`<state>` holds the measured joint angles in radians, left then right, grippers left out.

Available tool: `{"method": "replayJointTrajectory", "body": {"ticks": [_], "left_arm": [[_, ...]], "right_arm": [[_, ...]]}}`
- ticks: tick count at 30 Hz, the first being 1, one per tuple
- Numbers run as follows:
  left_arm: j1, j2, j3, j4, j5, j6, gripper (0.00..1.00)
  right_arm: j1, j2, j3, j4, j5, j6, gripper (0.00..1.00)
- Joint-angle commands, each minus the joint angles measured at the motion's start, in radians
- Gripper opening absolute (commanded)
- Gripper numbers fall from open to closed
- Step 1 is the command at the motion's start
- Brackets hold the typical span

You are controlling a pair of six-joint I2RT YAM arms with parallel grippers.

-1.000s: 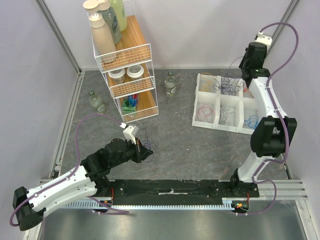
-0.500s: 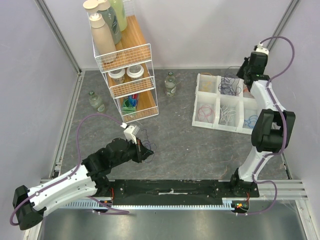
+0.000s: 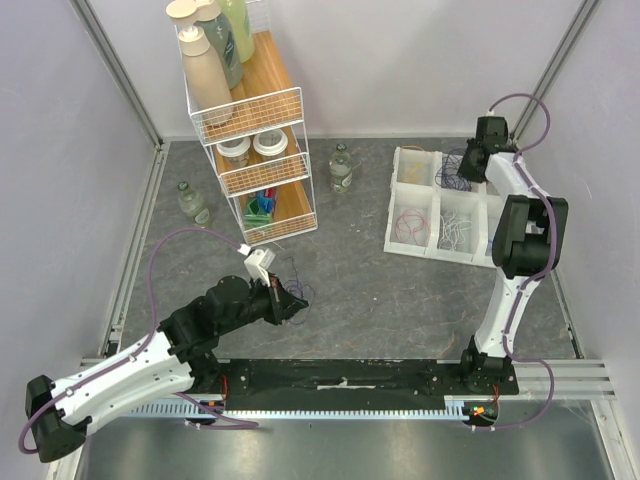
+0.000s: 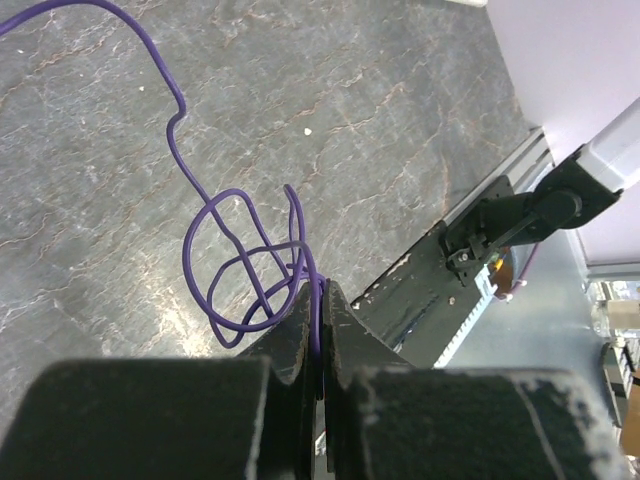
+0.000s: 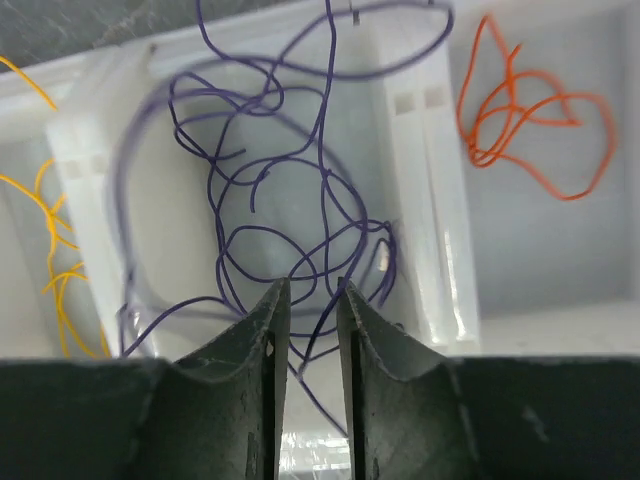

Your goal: Untangle the cables

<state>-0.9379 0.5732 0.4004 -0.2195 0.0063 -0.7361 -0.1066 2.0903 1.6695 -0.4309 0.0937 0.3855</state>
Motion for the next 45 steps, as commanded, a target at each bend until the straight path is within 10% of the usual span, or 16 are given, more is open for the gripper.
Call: {"method": "replayJointTrajectory", "body": {"ticks": [1,9,21,30,41,45], "left_arm": [[0.004,-0.006,0.057,0.022,0.029,-0.068,0.02],[0.002,-0.030,0.103,-0.027,-0.002,-0.112,0.02],[0.010,-0.056,0.042,0.124,0.098,-0.077,0.02],[0.011,-0.036,-0.004,0.302,0.233,-0.097,0.02],[0.010,0.024,-0.041,0.448,0.348,-0.137,0.02],[0.011,0.025,-0.051,0.477,0.360,-0.138,0.02]], "right_arm": [[0.018,-0.116,0.176,-0.155,0.090,-0.054,0.40],[0.160,-0.432,-0.014,-0.214,0.213,-0.089,0.68],[0.858,-0.933,-0.781,0.224,-0.517,-0.123,0.75],[0.895,-1.112,-1.106,0.590,-0.730,0.094,0.77],[0.894,-1.035,-1.171,0.966,-0.709,0.342,0.57],[0.894,-1.029,-1.176,0.951,-0.709,0.329,0.35]]}}
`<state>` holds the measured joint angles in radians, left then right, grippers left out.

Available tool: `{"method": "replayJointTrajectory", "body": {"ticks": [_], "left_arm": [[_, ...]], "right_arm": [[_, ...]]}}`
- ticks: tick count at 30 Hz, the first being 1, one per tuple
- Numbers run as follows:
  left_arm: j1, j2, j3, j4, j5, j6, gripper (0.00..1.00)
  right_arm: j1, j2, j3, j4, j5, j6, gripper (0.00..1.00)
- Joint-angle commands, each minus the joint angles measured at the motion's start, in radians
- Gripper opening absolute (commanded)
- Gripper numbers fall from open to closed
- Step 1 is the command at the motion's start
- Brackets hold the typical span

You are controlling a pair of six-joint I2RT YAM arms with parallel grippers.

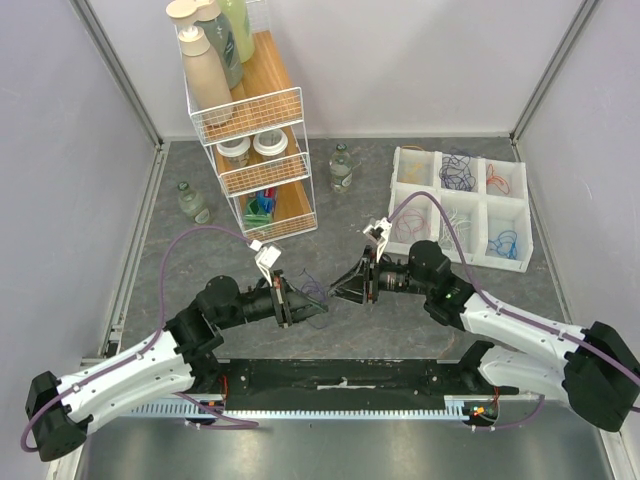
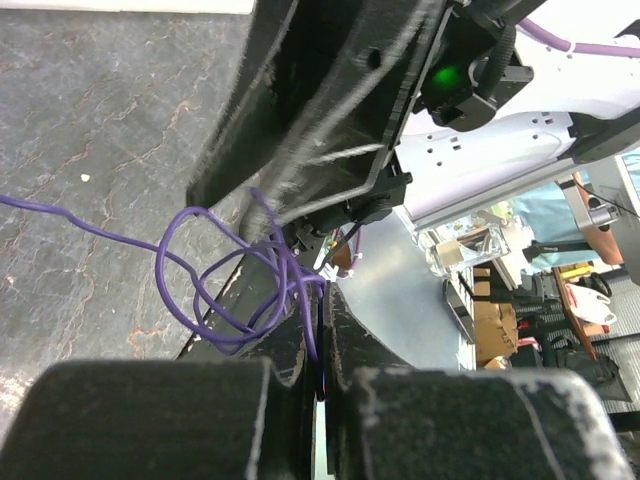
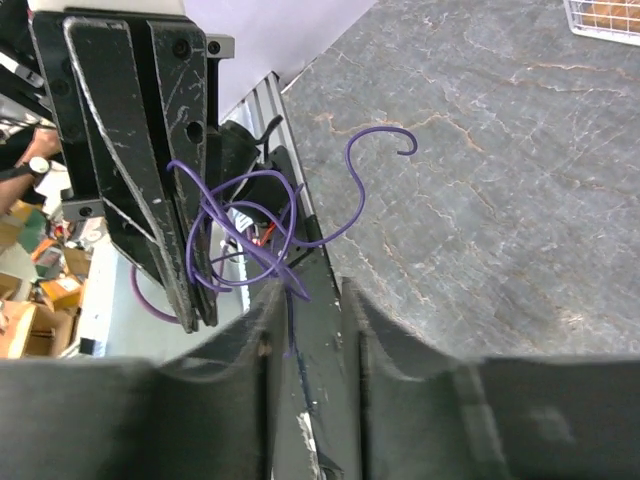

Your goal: Untangle the cables

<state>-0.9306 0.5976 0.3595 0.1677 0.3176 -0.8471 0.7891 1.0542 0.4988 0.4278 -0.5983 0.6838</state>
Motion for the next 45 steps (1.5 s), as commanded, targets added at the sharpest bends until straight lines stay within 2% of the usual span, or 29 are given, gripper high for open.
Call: {"method": "replayJointTrajectory", "body": {"ticks": [1,3,4,8,13,19,24,34,36,39,42,45], "left_arm": [[0.004,0.002,-0.010,0.092,0.052,-0.023,0.02],[0.004,0.005,-0.008,0.090,0.051,-0.010,0.02],[0.004,0.005,-0.007,0.085,0.051,-0.006,0.02],[0.006,0.028,0.012,-0.040,-0.011,0.023,0.14],[0.006,0.079,0.012,-0.229,-0.135,0.057,0.03],[0.004,0.053,-0.050,-0.240,-0.189,0.026,0.02],[0.006,0.001,-0.053,-0.237,-0.187,0.023,0.04],[0.004,-0.159,0.010,-0.396,-0.310,0.036,0.03],[0.006,-0.203,0.035,-0.468,-0.391,0.026,0.10],[0.004,-0.257,0.102,-0.658,-0.584,-0.019,0.20],[0.004,-0.295,0.168,-0.810,-0.765,-0.061,0.21],[0.006,-0.329,0.209,-0.841,-0.827,-0.040,0.21]], "right_arm": [[-0.001,0.012,-0.003,0.086,-0.018,0.025,0.25],[-0.001,0.004,-0.002,0.075,-0.015,0.019,0.05],[-0.001,-0.008,-0.002,0.062,0.001,0.016,0.00],[0.002,-0.123,0.027,-0.064,0.125,-0.029,0.00],[0.002,-0.325,0.127,-0.220,0.284,-0.070,0.00],[0.002,-0.468,0.270,-0.394,0.503,-0.133,0.00],[0.002,-0.461,0.362,-0.527,0.592,-0.203,0.00],[0.002,-0.376,0.461,-0.817,1.026,-0.326,0.00],[0.002,-0.367,0.457,-0.859,1.098,-0.339,0.00],[0.002,-0.349,0.442,-0.899,1.180,-0.334,0.00],[0.002,-0.324,0.417,-0.929,1.238,-0.302,0.00],[0.002,-0.307,0.406,-0.955,1.328,-0.264,0.00]]}}
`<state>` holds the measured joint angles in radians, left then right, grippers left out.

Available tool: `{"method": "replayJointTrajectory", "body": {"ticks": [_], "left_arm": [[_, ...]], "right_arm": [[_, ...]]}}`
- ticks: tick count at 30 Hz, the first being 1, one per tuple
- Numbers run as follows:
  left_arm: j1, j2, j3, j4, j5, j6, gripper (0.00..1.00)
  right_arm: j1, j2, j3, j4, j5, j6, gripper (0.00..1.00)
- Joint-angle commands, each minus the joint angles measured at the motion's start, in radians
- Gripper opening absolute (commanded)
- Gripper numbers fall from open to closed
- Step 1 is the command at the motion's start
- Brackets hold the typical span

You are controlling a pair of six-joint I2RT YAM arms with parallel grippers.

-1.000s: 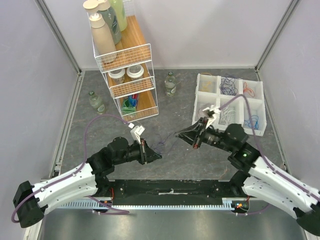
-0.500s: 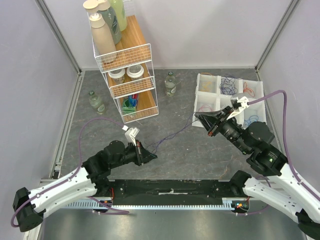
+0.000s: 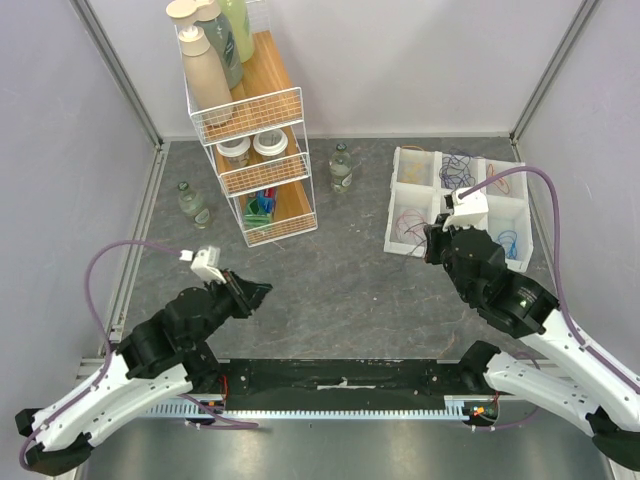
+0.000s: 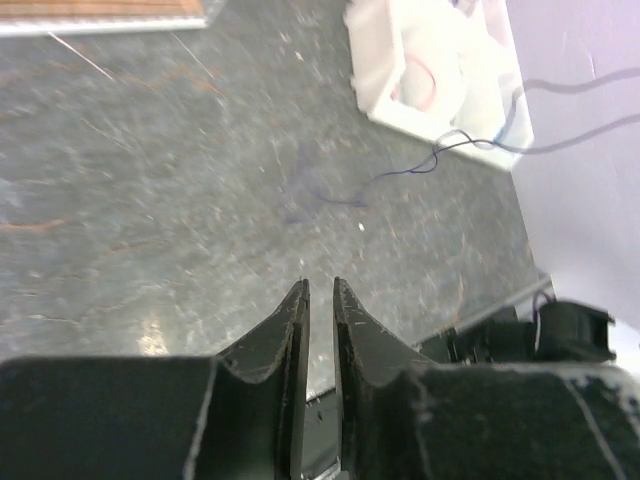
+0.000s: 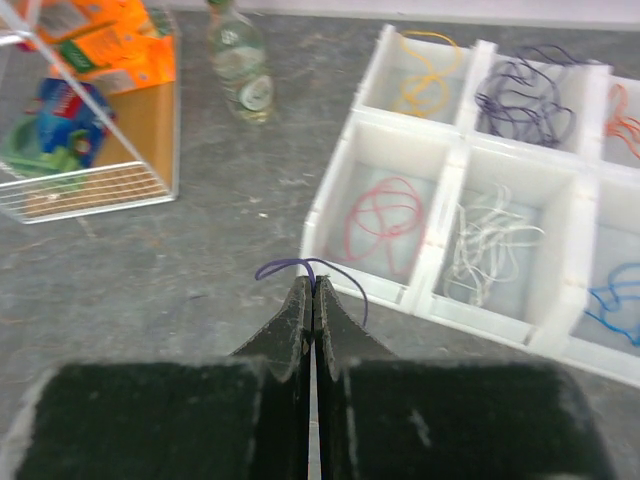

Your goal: Untangle the cables

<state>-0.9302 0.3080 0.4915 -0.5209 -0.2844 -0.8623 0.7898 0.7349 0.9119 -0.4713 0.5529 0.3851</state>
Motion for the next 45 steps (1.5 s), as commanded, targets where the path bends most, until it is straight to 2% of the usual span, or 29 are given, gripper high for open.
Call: {"method": "replayJointTrajectory", "body": {"ticks": [1,5,11,15,21,23,26,30,32,36,42,45], "left_arm": [[0.004,-0.046,0.087,-0.160,-0.239,-0.018,0.21],[0.005,-0.058,0.087,-0.157,-0.224,0.000,0.25],[0.002,-0.047,0.032,-0.030,-0.061,0.026,0.38],[0.005,-0.014,0.019,0.019,0.016,0.040,0.48],[0.005,0.054,0.013,0.117,0.134,0.075,0.66],[0.004,0.085,0.012,0.140,0.166,0.077,0.67],[0.005,0.112,0.002,0.171,0.215,0.082,0.70],[0.004,0.117,-0.017,0.212,0.258,0.086,0.70],[0.005,0.115,-0.024,0.219,0.271,0.092,0.70],[0.004,0.109,-0.028,0.216,0.280,0.094,0.70],[0.004,0.120,-0.025,0.203,0.275,0.124,0.71],[0.004,0.128,-0.018,0.199,0.269,0.141,0.71]], "right_arm": [[0.002,0.018,-0.001,-0.073,0.200,0.035,0.00],[0.002,0.000,-0.001,-0.020,0.107,0.003,0.00],[0.002,0.012,0.106,-0.027,0.081,0.008,0.00],[0.002,0.090,0.275,-0.058,0.113,-0.044,0.00],[-0.003,0.283,0.571,-0.078,0.258,-0.159,0.00],[-0.020,0.360,0.675,-0.070,0.289,-0.204,0.00],[-0.101,0.480,0.832,-0.053,0.256,-0.259,0.00],[-0.341,0.630,0.987,-0.015,0.099,-0.241,0.00],[-0.414,0.697,1.048,0.009,0.070,-0.241,0.00],[-0.533,0.806,1.065,0.160,0.021,-0.270,0.00],[-0.690,1.023,1.159,0.191,-0.097,-0.224,0.00],[-0.721,1.045,1.109,0.204,-0.113,-0.212,0.00]]}}
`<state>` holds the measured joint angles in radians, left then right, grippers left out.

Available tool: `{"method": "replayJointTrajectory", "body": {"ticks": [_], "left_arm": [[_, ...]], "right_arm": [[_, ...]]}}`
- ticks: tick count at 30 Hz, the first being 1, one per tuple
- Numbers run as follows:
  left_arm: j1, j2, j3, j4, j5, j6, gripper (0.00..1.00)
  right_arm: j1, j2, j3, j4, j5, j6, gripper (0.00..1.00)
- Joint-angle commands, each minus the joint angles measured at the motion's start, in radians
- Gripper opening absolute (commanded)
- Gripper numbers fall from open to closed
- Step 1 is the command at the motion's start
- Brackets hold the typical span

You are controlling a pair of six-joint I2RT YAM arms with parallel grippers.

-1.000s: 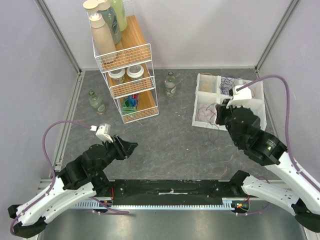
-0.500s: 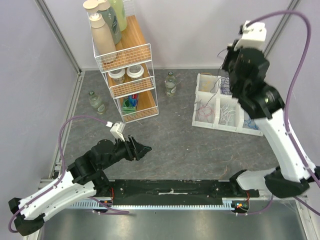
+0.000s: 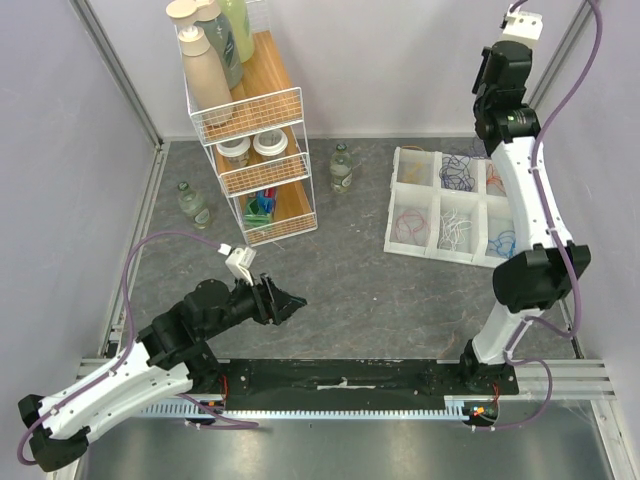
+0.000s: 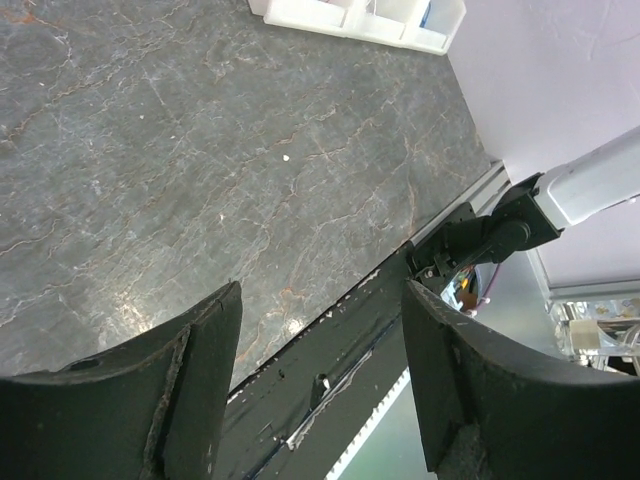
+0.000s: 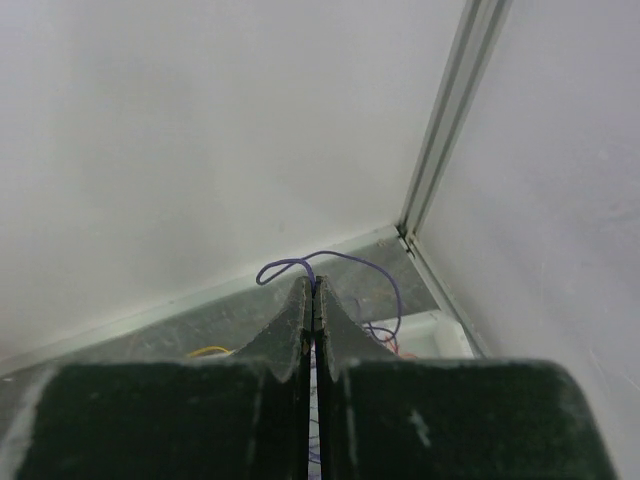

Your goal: Untangle the cables

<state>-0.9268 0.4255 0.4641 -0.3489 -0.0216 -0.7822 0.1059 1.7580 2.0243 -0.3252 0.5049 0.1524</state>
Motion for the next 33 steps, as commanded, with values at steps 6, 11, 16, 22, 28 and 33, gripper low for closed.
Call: {"method": "replayJointTrajectory", "body": {"ticks": [6,11,16,22,28,33], "left_arm": [[0.002,0.039,0.007,0.053,0.008,0.067,0.72],[0.000,0.078,0.015,0.070,0.017,0.063,0.72],[0.003,0.079,0.010,0.088,0.043,0.046,0.72],[0.002,0.059,0.007,0.067,0.046,0.035,0.72],[0.000,0.042,0.016,0.041,0.035,0.040,0.72],[0.002,0.055,0.034,0.031,0.038,0.052,0.72]], "right_arm": [[-0.069,-0.038,-0.176,0.126,-0.075,0.033,0.00],[-0.071,-0.103,-0.252,0.135,-0.069,0.047,0.00],[-0.077,-0.100,-0.346,0.141,-0.097,0.068,0.00],[-0.081,-0.019,-0.467,0.152,-0.215,0.114,0.00],[-0.132,0.153,-0.477,0.150,-0.347,0.200,0.00],[-0.155,0.310,-0.370,0.079,-0.385,0.174,0.00]]}}
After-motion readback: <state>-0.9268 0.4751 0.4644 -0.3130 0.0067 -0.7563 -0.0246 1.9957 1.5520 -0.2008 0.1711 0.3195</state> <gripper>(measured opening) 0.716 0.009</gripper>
